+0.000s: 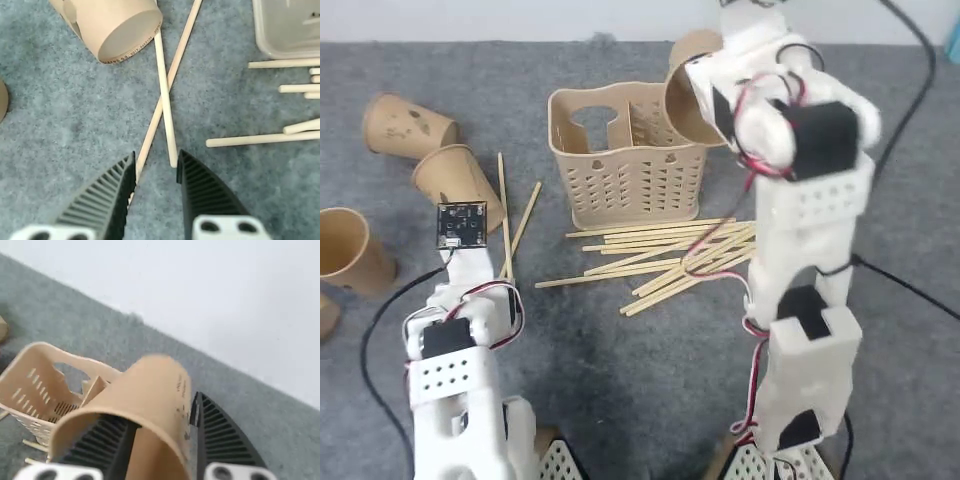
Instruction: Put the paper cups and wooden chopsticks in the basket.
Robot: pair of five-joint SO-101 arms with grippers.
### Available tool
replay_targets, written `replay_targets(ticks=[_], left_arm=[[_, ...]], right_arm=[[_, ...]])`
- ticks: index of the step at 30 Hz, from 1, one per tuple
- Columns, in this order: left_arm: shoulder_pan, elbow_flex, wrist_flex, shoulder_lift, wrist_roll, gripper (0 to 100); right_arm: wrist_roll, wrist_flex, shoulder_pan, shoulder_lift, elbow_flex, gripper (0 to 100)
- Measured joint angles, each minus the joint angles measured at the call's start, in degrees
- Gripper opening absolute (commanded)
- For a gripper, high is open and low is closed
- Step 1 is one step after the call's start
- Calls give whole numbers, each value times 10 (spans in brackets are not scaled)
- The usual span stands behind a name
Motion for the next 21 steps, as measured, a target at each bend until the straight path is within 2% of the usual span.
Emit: replay_targets(ticks=[3, 7, 13, 16, 21], left_arm=[[0, 0, 0, 0, 0, 127], [0, 0, 0, 0, 0, 127], [0, 0, 0, 0, 0, 127], [0, 0, 0, 0, 0, 127], [0, 0, 0, 0, 0, 127]], right_arm=[[0, 2, -1, -7, 24, 139], [0, -17, 0, -4, 71, 51], [0, -65, 0, -3, 105, 44], [0, -79, -2, 15, 119, 58], [-8, -80, 4, 19, 120, 166]])
